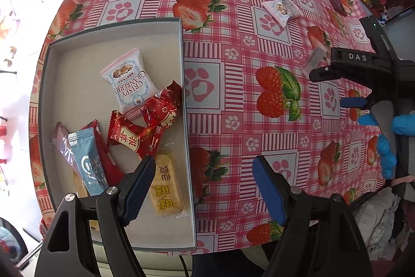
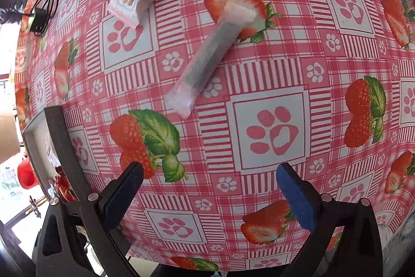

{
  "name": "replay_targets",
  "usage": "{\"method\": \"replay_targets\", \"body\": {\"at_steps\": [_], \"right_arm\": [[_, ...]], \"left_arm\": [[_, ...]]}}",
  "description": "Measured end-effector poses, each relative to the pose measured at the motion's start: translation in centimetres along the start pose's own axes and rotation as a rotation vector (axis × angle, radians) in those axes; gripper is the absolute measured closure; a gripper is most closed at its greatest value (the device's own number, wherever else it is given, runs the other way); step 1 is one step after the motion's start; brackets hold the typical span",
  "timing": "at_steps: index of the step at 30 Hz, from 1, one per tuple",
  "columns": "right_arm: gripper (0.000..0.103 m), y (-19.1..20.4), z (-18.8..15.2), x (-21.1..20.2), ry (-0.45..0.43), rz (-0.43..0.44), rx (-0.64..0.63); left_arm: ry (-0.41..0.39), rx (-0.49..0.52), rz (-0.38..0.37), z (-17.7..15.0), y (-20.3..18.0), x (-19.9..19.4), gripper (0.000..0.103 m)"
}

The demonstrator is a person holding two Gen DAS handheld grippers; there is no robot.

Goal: Organize snacks
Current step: 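Move the left tool to the Crispy Cranberry packet while the right tool grasps the clear stick snack, then lift the Crispy Cranberry packet with the left tool while the right tool holds the stick snack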

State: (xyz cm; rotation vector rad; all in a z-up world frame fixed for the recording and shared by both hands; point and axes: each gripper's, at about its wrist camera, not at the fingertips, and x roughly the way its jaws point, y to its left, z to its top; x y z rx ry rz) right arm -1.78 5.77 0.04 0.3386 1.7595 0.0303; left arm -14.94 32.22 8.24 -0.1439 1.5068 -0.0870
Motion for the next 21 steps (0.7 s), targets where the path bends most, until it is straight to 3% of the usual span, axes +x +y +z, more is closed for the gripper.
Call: {"method": "replay_targets", "body": {"at_steps": [6,8,11,16,21], "right_arm": [[0.0,-1.1,3.9,0.4,-0.056,0.064,0.085],[0.0,-0.9,4.3,0.3,-0.073,0.039,0.077],[0.023,0.3,4.6,-0.3,-0.112,-0.048,-0.004],[0.079,-0.6,3.6,-1.1,-0.147,-0.106,-0.13],[0.08,-5.9,1.4,-1.5,-0.142,-0.107,-0.168]], "left_arm": [[0.022,0.035,0.037,1.7,-2.1,0.2,0.023],[0.01,0.046,0.045,2.8,-2.7,0.0,0.023],[-0.016,0.066,0.051,5.2,-3.8,-0.4,0.023],[-0.054,0.14,0.073,9.5,-6.6,0.2,0.023],[-0.08,0.219,0.079,13.7,-10.3,2.0,0.023]]}}
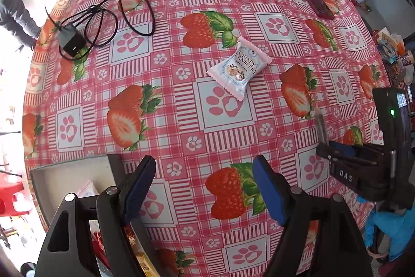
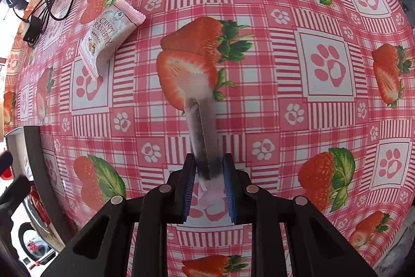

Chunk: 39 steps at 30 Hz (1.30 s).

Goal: Organize snacks
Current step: 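Lift the Crispy Cranberry packet with the left tool while the right tool holds the stick snack, then set the Crispy Cranberry packet back down and open the left tool while the right tool releases the stick snack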

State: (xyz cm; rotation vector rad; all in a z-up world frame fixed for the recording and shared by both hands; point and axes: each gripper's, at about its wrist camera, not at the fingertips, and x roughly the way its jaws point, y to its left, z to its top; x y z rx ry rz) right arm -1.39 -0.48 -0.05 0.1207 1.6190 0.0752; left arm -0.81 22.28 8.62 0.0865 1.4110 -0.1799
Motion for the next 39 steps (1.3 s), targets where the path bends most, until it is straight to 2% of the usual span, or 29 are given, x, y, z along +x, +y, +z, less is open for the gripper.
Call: {"method": "replay_targets", "body": {"at_steps": [5,9,13,15,17,19,20,21,25,28,32,34,36,37,38,39], "right_arm": [[0.08,-4.9,-4.1,0.1,0.022,0.011,0.039],[0.08,-7.5,-6.6,0.1,0.033,0.061,0.079],[0.08,-11.2,-10.4,0.2,0.04,0.086,0.089],[0.08,-11.5,-11.8,0.3,0.037,0.091,0.081],[0.08,-11.5,-11.9,0.3,0.037,0.1,0.08],[0.08,-11.7,-12.0,0.4,0.036,0.105,0.082],[0.08,-12.1,-12.4,0.3,0.035,0.103,0.078],[0.08,-11.9,-12.1,0.2,0.034,0.097,0.069],[0.08,-11.2,-11.7,0.3,0.034,0.071,0.038],[0.08,-9.2,-11.3,0.4,0.026,0.056,0.023],[0.08,-7.2,-11.3,0.7,0.04,0.074,0.0],[0.08,-6.1,-12.4,0.9,0.057,0.093,-0.013],[0.08,-5.7,-13.6,1.1,0.071,0.154,0.0],[0.073,-5.8,-14.3,1.0,0.074,0.163,0.021],[0.061,-6.1,-14.7,1.0,0.076,0.156,0.048],[0.022,-6.8,-15.2,0.7,0.071,0.144,0.079]], "left_arm": [[-0.02,0.065,0.025,4.5,-2.7,2.6,0.023],[-0.023,0.106,0.056,7.3,-4.4,5.2,0.023],[0.032,0.119,0.079,9.1,-5.4,8.4,0.023],[0.044,0.109,0.079,9.4,-5.5,9.3,0.021],[0.033,0.094,0.054,9.4,-5.4,9.3,0.028],[0.034,0.099,0.031,9.2,-5.6,9.1,0.044],[0.034,0.113,0.029,9.0,-5.8,8.9,0.057],[0.044,0.126,0.035,8.6,-6.1,8.8,0.058],[0.046,0.108,0.029,4.2,-5.8,8.2,0.059],[0.072,0.1,0.037,-1.5,-5.2,7.4,0.059],[0.15,0.073,0.031,-9.7,-4.2,6.3,0.058],[0.183,0.065,0.019,-12.8,-3.5,5.9,0.054],[0.207,0.048,0.003,-14.6,-2.6,5.5,0.038],[0.207,0.037,-0.001,-15.1,-2.0,5.2,0.034],[0.196,0.029,-0.003,-15.4,-1.6,4.8,0.029],[0.183,0.027,0.0,-15.7,-1.0,4.4,0.025]]}}
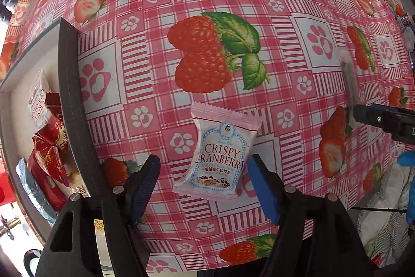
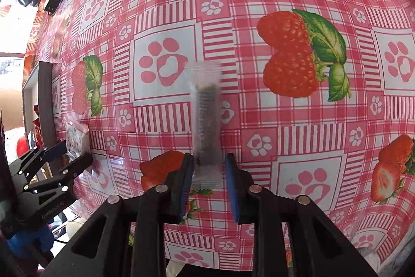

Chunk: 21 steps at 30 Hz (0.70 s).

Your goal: Organize snacks

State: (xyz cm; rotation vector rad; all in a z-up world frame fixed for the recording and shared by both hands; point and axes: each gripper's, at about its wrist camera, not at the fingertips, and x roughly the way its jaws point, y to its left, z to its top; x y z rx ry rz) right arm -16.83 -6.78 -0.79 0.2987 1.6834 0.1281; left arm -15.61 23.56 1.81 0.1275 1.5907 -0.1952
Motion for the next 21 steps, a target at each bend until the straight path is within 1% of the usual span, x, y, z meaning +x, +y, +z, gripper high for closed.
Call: {"method": "replay_targets", "body": {"at_steps": [1,2,5,6,8,9,10,12,16,18,19,20,21], "right_arm": [[0.001,-0.7,-0.2,-0.2,-0.014,-0.011,0.031],[0.001,-1.5,-0.6,-0.5,-0.028,-0.013,0.057],[0.001,-2.9,-0.9,-0.4,-0.008,-0.028,0.119],[0.001,-3.3,-0.7,-0.2,-0.005,-0.029,0.135],[0.001,-3.6,-0.8,-0.3,-0.006,-0.027,0.151],[0.001,-3.3,-0.7,-0.3,-0.006,-0.031,0.146],[0.001,-3.0,-0.5,-0.3,-0.007,-0.035,0.135],[0.001,-1.8,0.4,-0.4,-0.006,-0.045,0.096],[0.001,1.0,1.9,0.5,0.004,-0.085,0.009],[0.001,2.1,2.5,1.4,0.023,-0.106,-0.019],[0.001,2.5,2.7,1.9,0.041,-0.119,-0.029],[0.001,2.6,2.5,2.7,0.059,-0.134,-0.037],[0.0,3.0,2.4,3.0,0.061,-0.161,-0.052]], "left_arm": [[-0.01,0.002,0.007,0.0,0.3,-0.3,0.024],[-0.02,0.006,0.014,0.3,0.7,-0.6,0.024],[-0.025,0.03,0.015,1.1,0.8,-0.8,0.024],[-0.019,0.048,0.014,1.9,0.6,-0.8,0.024],[-0.012,0.089,0.021,2.2,-0.1,-0.6,0.024],[-0.013,0.104,0.033,2.5,-0.8,-0.5,0.024],[-0.01,0.115,0.045,3.5,-2.2,-0.5,0.024],[-0.001,0.118,0.048,3.5,-3.3,0.0,0.023],[0.017,0.084,0.06,2.9,-3.4,0.8,0.023],[0.031,0.07,0.057,1.2,-3.1,2.2,0.023],[0.04,0.07,0.065,1.1,-3.2,2.6,0.023],[0.04,0.073,0.071,0.8,-3.2,2.9,0.018],[0.032,0.073,0.073,0.6,-3.2,3.0,0.015]]}}
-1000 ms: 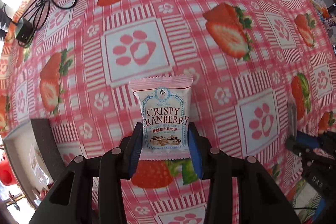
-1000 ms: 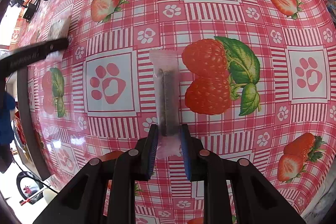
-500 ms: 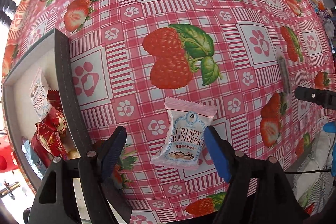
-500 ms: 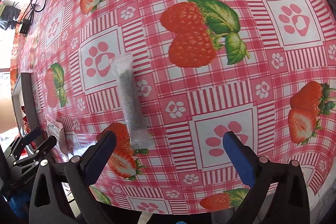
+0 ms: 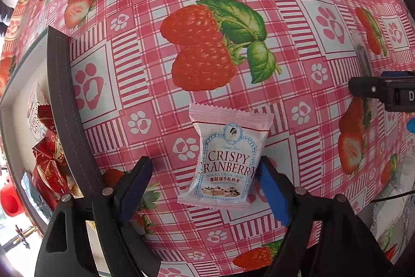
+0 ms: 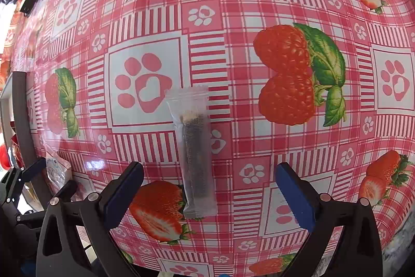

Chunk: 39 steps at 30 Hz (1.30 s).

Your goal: Organize snacks

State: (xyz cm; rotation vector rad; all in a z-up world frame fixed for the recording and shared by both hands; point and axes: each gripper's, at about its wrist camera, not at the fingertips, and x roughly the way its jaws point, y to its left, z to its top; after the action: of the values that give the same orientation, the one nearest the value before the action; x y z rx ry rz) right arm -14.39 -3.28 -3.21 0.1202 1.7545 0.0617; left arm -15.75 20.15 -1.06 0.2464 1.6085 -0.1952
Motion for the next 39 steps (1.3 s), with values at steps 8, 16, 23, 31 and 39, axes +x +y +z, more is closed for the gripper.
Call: {"method": "replay_targets", "body": {"at_steps": [8,16,23,31,39], "right_arm": [[0.0,3.4,-0.1,1.0,-0.008,-0.046,-0.031],[0.0,2.8,0.3,0.9,-0.008,-0.044,-0.031],[0.0,2.7,0.3,0.9,-0.012,-0.044,-0.032],[0.0,2.7,0.2,0.7,-0.022,-0.044,-0.035],[0.0,2.7,0.3,0.7,-0.025,-0.044,-0.035]], "left_arm": [[0.001,-0.005,-0.01,0.3,0.0,3.3,0.0],[-0.002,-0.006,-0.012,0.0,0.4,2.7,0.0],[-0.001,-0.006,-0.011,0.0,0.4,2.7,0.0],[-0.001,-0.006,-0.01,0.0,0.4,2.7,0.0],[-0.001,-0.006,-0.009,0.0,0.4,2.7,0.0]]}}
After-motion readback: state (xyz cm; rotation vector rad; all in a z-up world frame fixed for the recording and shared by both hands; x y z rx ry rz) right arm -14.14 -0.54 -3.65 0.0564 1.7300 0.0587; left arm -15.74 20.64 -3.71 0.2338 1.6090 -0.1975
